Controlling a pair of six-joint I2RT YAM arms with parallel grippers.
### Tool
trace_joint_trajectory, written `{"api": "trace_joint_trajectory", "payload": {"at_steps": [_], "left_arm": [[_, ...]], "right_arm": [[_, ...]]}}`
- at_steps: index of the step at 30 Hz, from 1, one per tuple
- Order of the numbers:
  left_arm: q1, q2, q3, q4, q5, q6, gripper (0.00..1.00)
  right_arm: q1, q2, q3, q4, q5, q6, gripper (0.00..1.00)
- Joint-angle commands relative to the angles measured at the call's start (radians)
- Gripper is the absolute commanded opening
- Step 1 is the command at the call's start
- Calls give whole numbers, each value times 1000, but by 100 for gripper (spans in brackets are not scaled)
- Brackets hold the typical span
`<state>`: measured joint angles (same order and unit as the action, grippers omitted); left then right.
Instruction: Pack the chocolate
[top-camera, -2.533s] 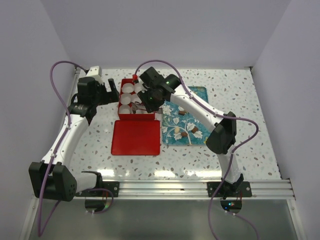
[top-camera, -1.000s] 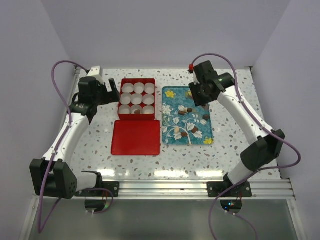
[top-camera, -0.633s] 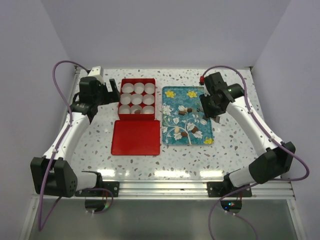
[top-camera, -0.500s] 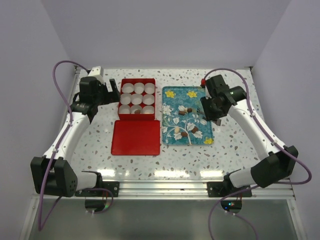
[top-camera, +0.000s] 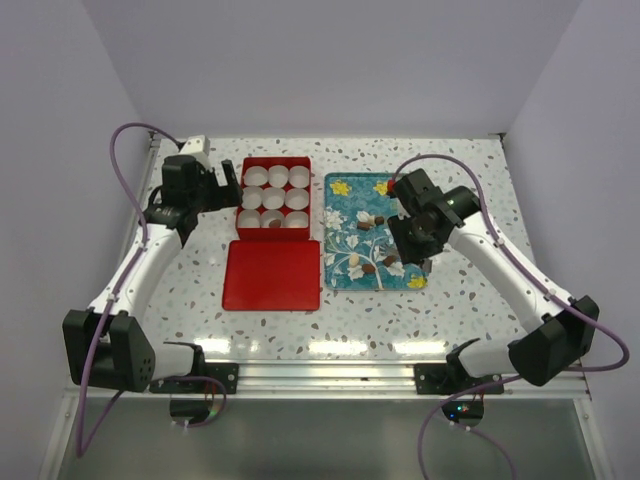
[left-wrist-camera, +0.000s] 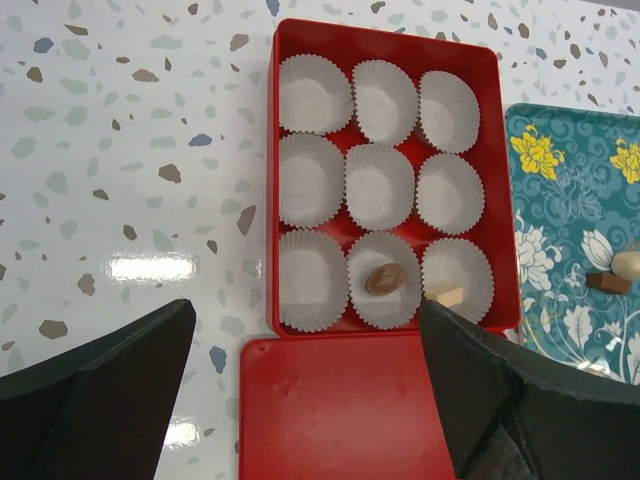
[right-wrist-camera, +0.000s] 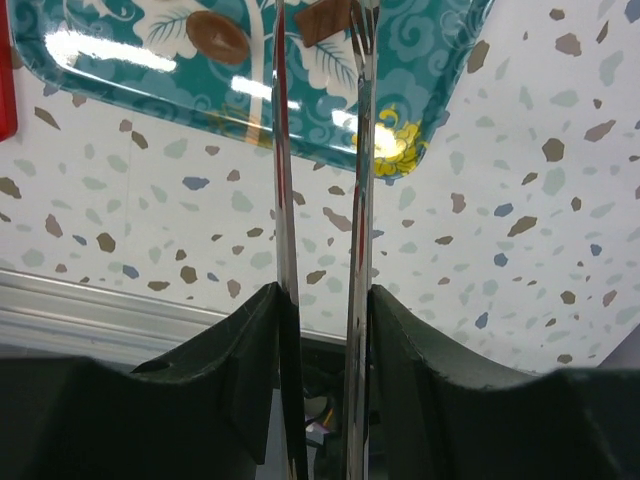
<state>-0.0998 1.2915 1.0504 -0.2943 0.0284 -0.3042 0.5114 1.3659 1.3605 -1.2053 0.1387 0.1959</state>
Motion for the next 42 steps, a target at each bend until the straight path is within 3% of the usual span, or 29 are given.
{"api": "trace_joint_trajectory", "payload": {"at_steps": [1, 11, 34, 42], "left_arm": [[-9, 2, -6, 49, 15, -13, 100], [-15, 20, -12, 69, 28, -18, 100], [-15, 28, -12, 69, 24, -19, 100], [-15, 28, -12, 72, 22, -19, 100]], "right_arm": [[22, -39, -9, -57, 13, 69, 43], [29, -50, -21, -83, 15, 106, 44], [29, 7, -84, 26, -30, 119, 44], [30, 22, -78, 18, -21, 123, 39]]}}
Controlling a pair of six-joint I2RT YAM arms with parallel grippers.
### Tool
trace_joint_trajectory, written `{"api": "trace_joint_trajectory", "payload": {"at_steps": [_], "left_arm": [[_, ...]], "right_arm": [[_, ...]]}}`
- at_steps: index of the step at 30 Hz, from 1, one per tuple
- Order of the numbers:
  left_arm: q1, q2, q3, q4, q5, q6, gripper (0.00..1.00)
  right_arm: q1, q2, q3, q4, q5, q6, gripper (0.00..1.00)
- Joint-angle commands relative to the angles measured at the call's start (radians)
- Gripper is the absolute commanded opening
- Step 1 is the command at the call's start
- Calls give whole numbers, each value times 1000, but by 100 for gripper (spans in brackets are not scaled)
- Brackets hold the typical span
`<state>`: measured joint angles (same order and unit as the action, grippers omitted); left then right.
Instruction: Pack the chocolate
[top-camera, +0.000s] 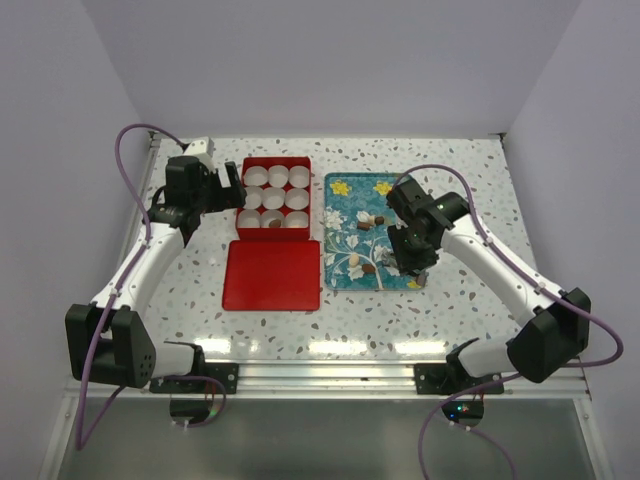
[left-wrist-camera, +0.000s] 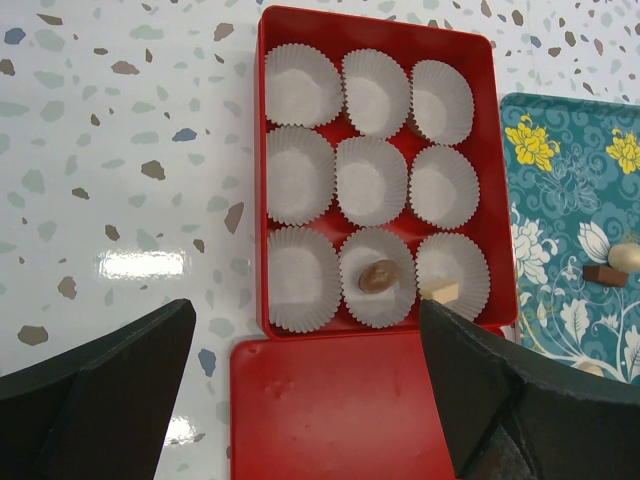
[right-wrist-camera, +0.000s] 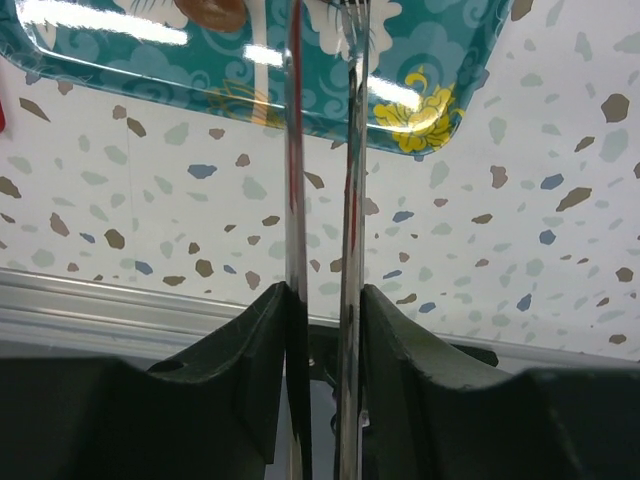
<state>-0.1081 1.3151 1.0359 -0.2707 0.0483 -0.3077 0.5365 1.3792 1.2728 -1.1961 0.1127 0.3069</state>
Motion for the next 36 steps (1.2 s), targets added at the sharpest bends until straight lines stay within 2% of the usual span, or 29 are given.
{"api": "trace_joint_trajectory", "payload": {"at_steps": [1, 9, 21, 36], "left_arm": [[-7, 4, 4, 48, 2, -14, 100], [-7, 4, 3, 53, 2, -18, 100], [-7, -7, 4, 44, -8, -16, 100], [-5, -53, -10, 15, -21, -25, 100]], "right_arm": [[3, 9, 13, 6, 7, 12, 36], [3, 12, 52, -25, 30, 4, 26], [3, 95, 279, -66, 88, -54, 25], [22, 307, 586, 4, 28, -117, 26]]}}
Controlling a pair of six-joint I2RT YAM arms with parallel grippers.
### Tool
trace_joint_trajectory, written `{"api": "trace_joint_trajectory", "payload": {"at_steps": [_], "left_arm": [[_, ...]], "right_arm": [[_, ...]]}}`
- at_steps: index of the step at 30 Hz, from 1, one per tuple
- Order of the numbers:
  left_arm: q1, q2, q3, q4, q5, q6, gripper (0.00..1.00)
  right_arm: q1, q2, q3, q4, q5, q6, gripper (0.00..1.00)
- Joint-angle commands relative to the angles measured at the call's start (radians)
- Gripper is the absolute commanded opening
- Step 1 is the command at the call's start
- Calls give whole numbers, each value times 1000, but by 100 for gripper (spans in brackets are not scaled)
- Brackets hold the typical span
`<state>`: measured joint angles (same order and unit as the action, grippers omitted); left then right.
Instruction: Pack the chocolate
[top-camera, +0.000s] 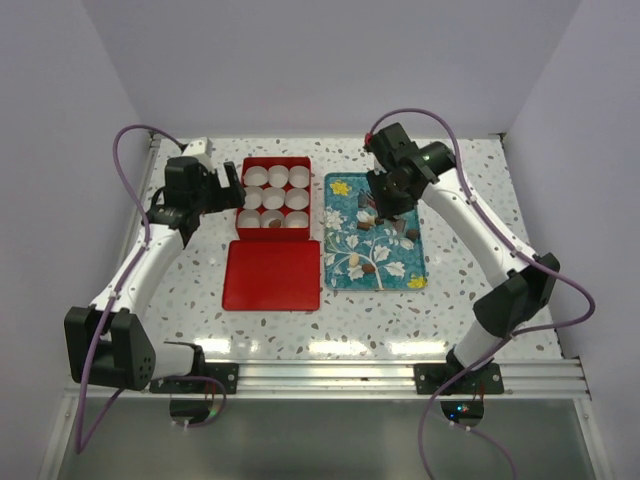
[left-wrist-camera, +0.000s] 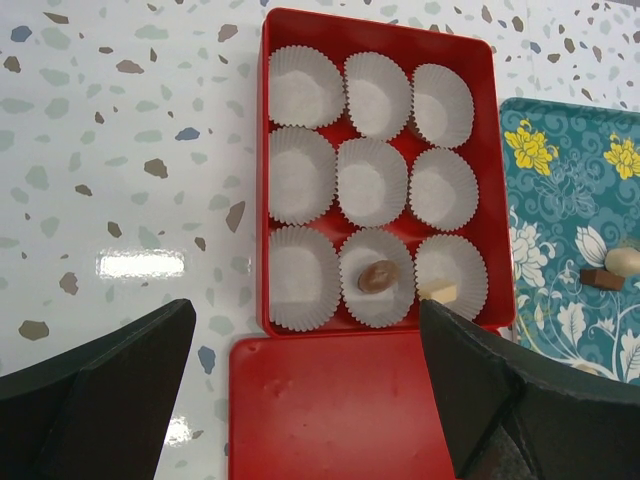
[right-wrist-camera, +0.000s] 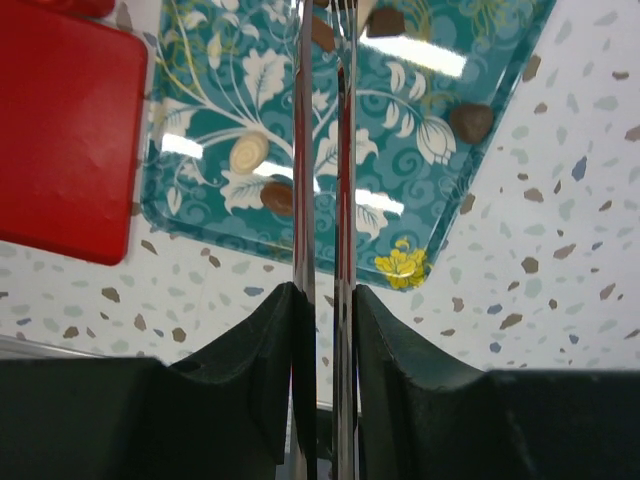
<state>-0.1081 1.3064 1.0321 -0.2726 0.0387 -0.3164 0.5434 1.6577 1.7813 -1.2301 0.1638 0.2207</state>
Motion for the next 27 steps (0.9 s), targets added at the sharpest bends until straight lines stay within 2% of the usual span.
{"api": "trace_joint_trajectory", "payload": {"at_steps": [1, 20, 27], "left_arm": [[-5, -47, -6, 16, -11, -18, 100], [41, -127, -7, -57, -20, -10, 100], [44, -148, -9, -76, -30, -3, 100]], "right_arm": [[24, 42, 114, 46, -26, -34, 26], [233, 359, 506, 104, -142, -52, 26], [271, 427, 540, 130, -161, -66, 26]]}}
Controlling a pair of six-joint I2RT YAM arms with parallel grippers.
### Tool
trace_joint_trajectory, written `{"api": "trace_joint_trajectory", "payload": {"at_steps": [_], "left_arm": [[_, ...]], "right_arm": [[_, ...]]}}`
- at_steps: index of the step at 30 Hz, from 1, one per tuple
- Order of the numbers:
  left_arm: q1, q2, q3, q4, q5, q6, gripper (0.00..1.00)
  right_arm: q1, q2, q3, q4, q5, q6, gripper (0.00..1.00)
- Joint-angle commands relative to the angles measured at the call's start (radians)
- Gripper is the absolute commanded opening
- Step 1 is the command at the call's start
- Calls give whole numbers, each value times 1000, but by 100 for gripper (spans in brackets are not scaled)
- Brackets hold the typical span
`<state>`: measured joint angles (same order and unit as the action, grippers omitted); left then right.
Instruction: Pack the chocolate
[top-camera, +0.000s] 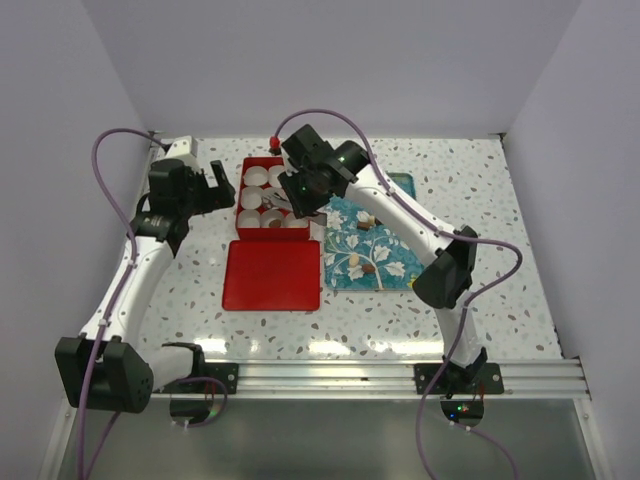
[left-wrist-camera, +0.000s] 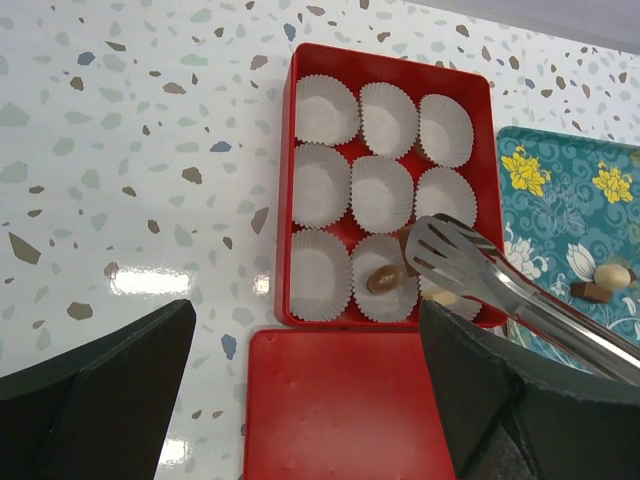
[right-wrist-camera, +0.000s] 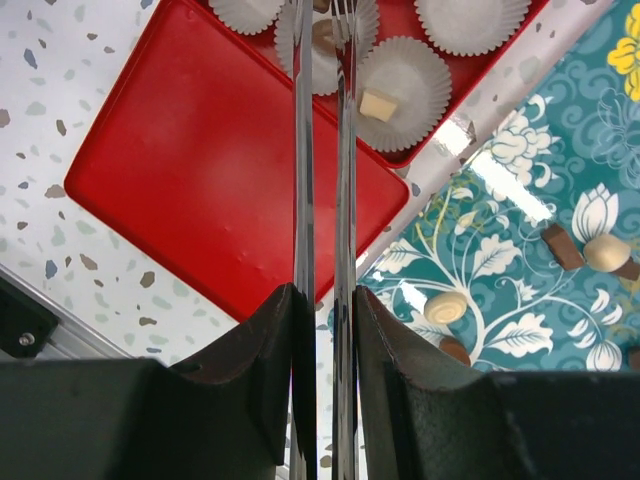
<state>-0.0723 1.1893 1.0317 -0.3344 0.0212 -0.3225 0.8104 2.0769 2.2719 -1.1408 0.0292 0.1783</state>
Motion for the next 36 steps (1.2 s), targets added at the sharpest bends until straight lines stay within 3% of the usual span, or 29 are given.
{"api": "trace_joint_trajectory", "payload": {"at_steps": [1, 26, 36], "left_arm": [[8, -34, -9, -17, -13, 5, 100], [9, -71, -35, -43, -18, 5, 100], [9, -66, -33, -41, -18, 7, 100]], "right_arm": [[9, 11, 49, 52, -26, -25, 26], [44, 126, 112, 89, -100, -43, 27], [47, 137, 121, 90, -97, -45, 42]]}}
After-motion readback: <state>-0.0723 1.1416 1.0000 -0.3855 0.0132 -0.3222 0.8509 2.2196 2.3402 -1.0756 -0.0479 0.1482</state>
